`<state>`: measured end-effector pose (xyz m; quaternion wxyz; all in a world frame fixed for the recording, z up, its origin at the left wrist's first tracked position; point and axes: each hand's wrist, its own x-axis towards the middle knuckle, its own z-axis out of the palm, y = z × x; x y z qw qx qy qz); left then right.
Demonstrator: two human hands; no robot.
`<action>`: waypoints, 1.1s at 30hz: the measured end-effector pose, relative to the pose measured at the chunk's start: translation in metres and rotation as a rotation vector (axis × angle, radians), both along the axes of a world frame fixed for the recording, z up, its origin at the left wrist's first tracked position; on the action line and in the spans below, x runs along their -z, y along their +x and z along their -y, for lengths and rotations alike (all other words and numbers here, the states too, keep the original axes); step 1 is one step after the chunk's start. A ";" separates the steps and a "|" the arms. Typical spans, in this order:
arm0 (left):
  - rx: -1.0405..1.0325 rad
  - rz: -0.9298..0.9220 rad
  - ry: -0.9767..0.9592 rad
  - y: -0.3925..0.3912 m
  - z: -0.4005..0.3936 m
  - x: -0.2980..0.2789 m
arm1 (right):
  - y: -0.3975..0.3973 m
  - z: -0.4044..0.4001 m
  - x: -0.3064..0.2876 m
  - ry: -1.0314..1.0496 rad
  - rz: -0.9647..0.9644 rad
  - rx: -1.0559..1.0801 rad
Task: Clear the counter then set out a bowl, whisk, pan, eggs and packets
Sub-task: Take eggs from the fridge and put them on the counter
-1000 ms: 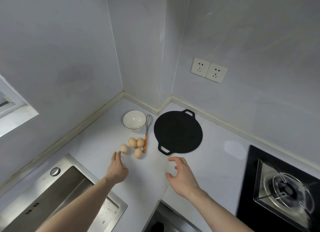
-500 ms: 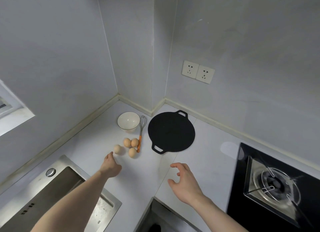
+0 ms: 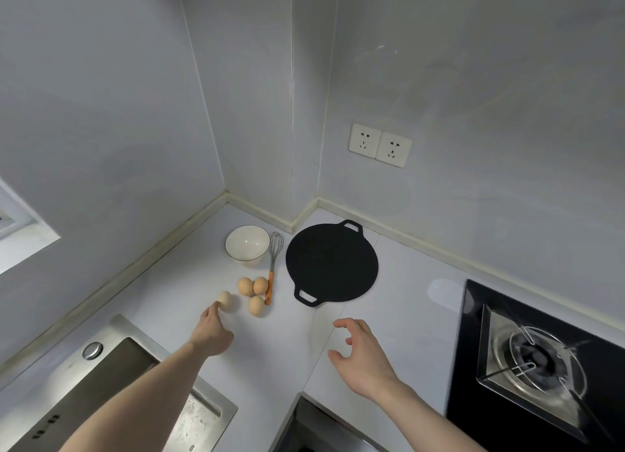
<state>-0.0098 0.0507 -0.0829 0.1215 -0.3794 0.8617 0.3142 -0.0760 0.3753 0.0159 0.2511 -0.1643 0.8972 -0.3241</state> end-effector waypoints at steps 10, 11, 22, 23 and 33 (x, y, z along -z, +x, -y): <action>-0.025 0.004 0.011 0.019 0.006 -0.003 | 0.003 -0.012 -0.001 -0.039 -0.002 0.034; -0.033 -0.003 0.011 0.023 0.005 -0.005 | 0.003 -0.015 -0.002 -0.041 -0.006 0.041; 0.039 -0.021 -0.119 0.054 -0.032 -0.047 | 0.025 -0.064 -0.030 -0.113 -0.082 0.071; 0.058 -0.025 -0.142 0.058 -0.043 -0.056 | 0.029 -0.071 -0.034 -0.115 -0.086 0.069; 0.617 -0.377 -0.187 0.051 -0.267 -0.150 | 0.087 -0.203 -0.069 -0.200 -0.148 0.186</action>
